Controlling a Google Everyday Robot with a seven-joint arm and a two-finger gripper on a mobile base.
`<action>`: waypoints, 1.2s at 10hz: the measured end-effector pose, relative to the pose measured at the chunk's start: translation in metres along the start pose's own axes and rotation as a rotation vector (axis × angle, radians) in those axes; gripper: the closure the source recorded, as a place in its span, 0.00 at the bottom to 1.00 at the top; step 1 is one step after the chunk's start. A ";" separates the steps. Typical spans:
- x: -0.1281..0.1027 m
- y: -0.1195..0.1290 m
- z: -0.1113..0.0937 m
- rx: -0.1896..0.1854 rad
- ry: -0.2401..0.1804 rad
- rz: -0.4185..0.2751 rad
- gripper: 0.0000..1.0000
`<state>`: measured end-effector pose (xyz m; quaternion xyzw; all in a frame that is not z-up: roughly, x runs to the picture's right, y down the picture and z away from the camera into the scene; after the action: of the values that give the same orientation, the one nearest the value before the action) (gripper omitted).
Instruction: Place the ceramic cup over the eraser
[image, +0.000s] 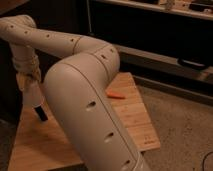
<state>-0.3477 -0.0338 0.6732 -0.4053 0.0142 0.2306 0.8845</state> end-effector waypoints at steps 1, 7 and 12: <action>-0.001 -0.003 0.001 -0.001 0.001 -0.003 1.00; 0.004 -0.020 0.020 -0.029 0.016 -0.003 1.00; 0.005 -0.014 0.036 -0.059 0.031 -0.010 1.00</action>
<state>-0.3429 -0.0137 0.7067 -0.4348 0.0188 0.2201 0.8730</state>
